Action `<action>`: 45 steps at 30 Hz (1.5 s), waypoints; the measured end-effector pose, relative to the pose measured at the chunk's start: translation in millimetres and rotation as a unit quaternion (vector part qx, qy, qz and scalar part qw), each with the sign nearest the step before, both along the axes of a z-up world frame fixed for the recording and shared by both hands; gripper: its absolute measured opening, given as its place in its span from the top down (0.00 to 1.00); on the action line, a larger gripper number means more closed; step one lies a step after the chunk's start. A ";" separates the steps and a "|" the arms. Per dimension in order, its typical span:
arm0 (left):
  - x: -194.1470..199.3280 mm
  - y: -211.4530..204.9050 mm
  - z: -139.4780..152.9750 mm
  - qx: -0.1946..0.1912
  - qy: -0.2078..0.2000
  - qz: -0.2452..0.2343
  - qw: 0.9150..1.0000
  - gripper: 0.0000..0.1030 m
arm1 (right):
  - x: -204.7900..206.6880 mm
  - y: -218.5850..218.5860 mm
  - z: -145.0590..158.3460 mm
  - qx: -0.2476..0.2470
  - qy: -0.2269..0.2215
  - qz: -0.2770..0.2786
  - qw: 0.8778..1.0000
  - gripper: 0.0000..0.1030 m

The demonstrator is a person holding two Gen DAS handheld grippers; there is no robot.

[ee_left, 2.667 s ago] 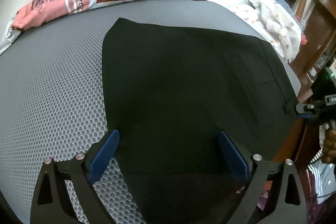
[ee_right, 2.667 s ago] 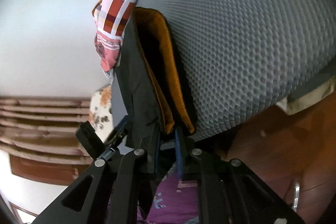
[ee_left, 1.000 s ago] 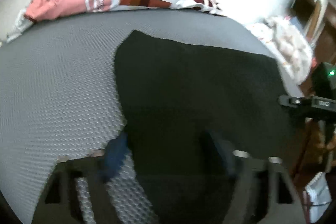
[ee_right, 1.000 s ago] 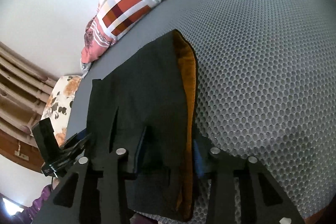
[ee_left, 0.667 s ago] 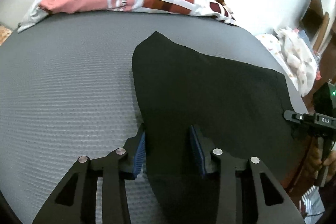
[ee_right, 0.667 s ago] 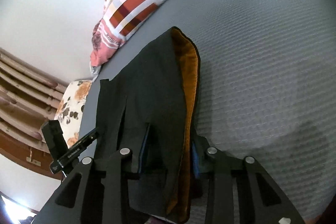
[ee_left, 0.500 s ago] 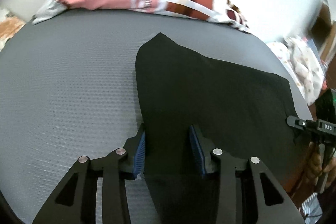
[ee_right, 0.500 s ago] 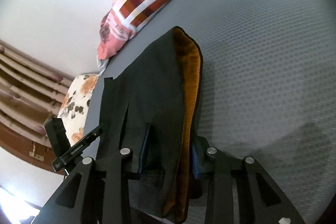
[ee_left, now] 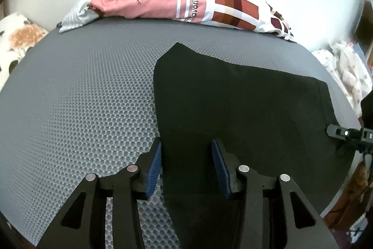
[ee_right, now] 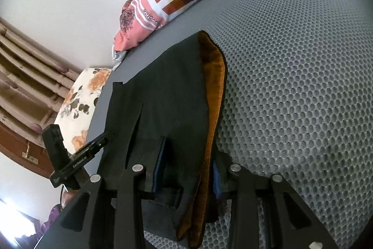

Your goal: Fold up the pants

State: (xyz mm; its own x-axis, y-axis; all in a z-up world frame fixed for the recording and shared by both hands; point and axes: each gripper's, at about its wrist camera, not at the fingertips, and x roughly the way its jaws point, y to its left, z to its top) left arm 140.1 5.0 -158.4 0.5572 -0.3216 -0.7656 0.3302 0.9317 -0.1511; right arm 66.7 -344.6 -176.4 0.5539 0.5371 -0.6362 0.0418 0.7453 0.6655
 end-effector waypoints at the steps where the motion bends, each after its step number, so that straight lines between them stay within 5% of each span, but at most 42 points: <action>1: -0.4 0.1 0.3 0.002 -0.002 -0.001 1.000 0.55 | -0.6 0.2 0.2 0.000 0.000 -0.002 1.000 0.69; 26: -0.1 -7.0 0.3 0.062 -0.016 0.002 0.998 0.15 | 1.9 4.5 0.6 -0.015 -0.001 -0.010 1.000 0.66; 36: -2.8 -9.3 -2.5 0.087 -0.036 0.014 0.995 0.04 | -5.7 12.4 1.8 -0.016 -0.006 -0.029 0.999 0.59; 45: -3.3 -2.6 -6.2 0.065 -0.041 0.026 0.997 0.02 | -16.7 26.7 5.2 -0.035 -0.019 -0.091 0.995 0.55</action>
